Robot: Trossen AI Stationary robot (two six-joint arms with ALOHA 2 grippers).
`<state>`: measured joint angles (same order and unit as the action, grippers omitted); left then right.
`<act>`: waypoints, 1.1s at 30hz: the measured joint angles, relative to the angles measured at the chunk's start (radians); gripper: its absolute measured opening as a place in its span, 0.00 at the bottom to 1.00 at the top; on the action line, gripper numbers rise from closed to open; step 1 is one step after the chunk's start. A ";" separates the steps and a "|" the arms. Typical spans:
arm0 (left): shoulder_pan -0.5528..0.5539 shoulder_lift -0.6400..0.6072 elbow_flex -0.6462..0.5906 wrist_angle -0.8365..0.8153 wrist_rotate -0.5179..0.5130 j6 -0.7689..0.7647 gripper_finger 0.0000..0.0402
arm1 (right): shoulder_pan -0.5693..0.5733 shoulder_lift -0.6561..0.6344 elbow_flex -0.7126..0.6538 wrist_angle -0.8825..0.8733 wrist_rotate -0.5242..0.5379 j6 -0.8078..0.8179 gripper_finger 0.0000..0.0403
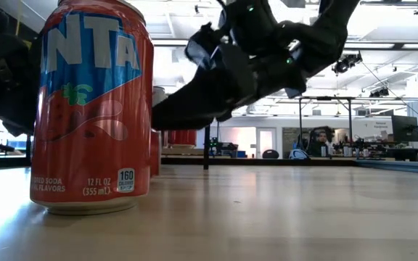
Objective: Place canned beverage on shelf
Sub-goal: Put the top red soda can on the shelf
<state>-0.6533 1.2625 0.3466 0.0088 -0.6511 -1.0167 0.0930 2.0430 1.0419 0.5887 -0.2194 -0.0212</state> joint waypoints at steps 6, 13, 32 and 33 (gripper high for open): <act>0.006 0.000 0.000 -0.003 -0.009 0.044 0.00 | 0.014 0.073 0.047 0.024 0.003 -0.003 0.79; 0.006 0.000 0.000 -0.003 -0.036 0.059 0.00 | 0.003 0.143 0.088 0.064 -0.018 -0.005 0.79; 0.038 -0.044 0.000 0.007 -0.084 0.129 0.00 | -0.056 0.164 0.136 0.031 -0.074 0.012 0.64; 0.036 -0.059 0.000 0.005 -0.092 0.140 0.00 | -0.062 0.155 0.136 0.018 -0.078 0.019 0.64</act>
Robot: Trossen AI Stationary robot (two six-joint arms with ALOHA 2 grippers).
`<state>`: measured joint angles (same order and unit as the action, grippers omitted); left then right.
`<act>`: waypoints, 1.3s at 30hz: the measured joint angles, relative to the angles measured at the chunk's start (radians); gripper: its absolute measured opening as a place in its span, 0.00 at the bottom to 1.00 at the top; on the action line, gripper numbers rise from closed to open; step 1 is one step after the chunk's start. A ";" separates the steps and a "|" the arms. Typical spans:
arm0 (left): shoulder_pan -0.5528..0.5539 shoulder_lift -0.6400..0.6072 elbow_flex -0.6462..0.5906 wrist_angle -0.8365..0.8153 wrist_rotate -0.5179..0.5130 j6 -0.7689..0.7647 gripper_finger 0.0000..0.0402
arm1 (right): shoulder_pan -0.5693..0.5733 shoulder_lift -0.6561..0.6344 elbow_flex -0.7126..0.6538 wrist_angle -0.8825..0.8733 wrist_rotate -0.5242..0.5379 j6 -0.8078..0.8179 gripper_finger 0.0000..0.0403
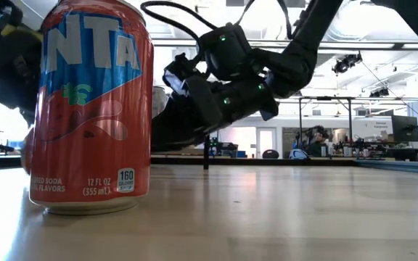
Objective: Place canned beverage on shelf
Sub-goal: Put the top red soda can on the shelf
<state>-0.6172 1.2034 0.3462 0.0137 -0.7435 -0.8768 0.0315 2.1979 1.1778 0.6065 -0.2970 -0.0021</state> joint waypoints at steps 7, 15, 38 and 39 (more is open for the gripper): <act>-0.015 -0.168 0.000 -0.104 -0.071 0.077 0.00 | -0.027 -0.169 0.035 -0.407 0.014 0.024 0.64; -0.011 -0.285 0.000 -0.176 -0.115 0.162 0.00 | -0.031 -0.247 0.427 -1.388 0.203 0.052 0.64; -0.011 -0.287 -0.001 -0.174 -0.120 0.180 0.00 | -0.058 -0.071 0.758 -2.141 0.235 0.225 0.63; -0.011 -0.287 -0.001 -0.174 -0.121 0.180 0.00 | -0.058 -0.071 0.758 -2.140 0.233 0.218 0.64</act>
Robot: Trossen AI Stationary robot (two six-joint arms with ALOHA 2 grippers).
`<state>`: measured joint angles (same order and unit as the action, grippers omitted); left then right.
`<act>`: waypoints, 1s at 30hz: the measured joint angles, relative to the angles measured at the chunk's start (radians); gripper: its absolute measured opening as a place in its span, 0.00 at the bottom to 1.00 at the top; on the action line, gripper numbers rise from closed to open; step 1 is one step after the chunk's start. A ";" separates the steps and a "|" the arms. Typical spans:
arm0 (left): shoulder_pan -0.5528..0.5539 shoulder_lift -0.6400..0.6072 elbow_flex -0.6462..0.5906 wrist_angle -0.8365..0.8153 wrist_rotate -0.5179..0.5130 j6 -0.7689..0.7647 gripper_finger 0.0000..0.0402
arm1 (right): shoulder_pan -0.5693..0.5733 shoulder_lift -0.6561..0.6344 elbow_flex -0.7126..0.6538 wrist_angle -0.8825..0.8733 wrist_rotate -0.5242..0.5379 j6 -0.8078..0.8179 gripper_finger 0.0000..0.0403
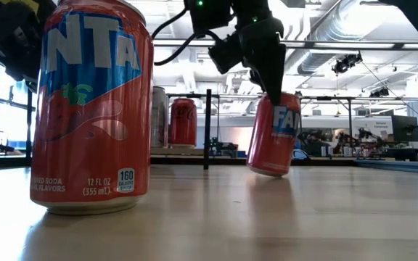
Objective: Place canned beverage on shelf
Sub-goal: Put the top red soda can on the shelf
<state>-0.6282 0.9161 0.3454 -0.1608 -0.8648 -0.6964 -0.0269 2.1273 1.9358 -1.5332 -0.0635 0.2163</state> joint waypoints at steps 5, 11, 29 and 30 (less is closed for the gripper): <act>0.000 0.000 0.000 0.000 -0.002 0.000 0.00 | -0.001 0.001 -0.001 0.054 0.019 -0.060 0.76; 0.000 0.000 0.000 0.001 0.024 0.018 0.00 | 0.000 0.010 0.010 0.106 0.064 -0.147 0.79; 0.029 0.000 -0.001 0.080 0.026 0.035 0.00 | 0.093 -0.153 0.114 -0.008 0.327 -0.190 0.16; 0.029 0.000 -0.001 0.088 0.026 0.046 0.00 | 0.094 -0.199 0.045 0.018 0.326 -0.177 0.08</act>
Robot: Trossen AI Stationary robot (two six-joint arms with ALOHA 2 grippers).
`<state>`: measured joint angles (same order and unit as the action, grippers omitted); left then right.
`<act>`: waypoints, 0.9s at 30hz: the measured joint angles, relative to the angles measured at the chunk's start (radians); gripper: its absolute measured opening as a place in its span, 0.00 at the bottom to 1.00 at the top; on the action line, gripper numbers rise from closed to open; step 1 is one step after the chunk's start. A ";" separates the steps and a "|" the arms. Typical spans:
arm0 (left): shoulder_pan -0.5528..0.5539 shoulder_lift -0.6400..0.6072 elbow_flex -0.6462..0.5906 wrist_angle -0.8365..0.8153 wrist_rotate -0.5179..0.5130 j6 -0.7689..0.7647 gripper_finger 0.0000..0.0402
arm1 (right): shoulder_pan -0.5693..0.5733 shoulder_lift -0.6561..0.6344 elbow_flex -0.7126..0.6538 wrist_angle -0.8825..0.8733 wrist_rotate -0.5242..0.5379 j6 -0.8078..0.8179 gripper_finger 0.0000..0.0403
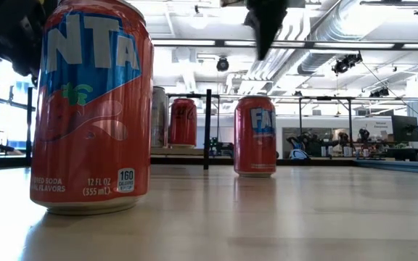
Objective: Place canned beverage on shelf
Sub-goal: Put the top red soda can on the shelf
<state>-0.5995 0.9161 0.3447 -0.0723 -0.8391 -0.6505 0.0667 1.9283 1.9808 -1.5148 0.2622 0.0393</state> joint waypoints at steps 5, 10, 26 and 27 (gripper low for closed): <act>0.013 0.000 0.000 0.032 0.013 0.039 0.00 | 0.002 -0.240 -0.432 0.285 -0.030 0.076 0.07; 0.061 0.011 0.000 0.084 0.048 0.070 0.00 | 0.009 -0.425 -0.817 0.626 -0.049 0.148 0.01; 0.285 0.343 0.000 0.585 0.182 0.228 0.00 | 0.019 -0.345 -1.342 1.745 0.026 0.275 0.00; 0.306 0.363 0.000 0.626 0.200 0.242 0.00 | 0.019 -0.320 -1.338 1.776 0.025 0.271 0.00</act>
<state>-0.2932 1.2790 0.3447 0.5536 -0.6388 -0.4084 0.0860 1.6085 0.6427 0.2610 0.2874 0.3105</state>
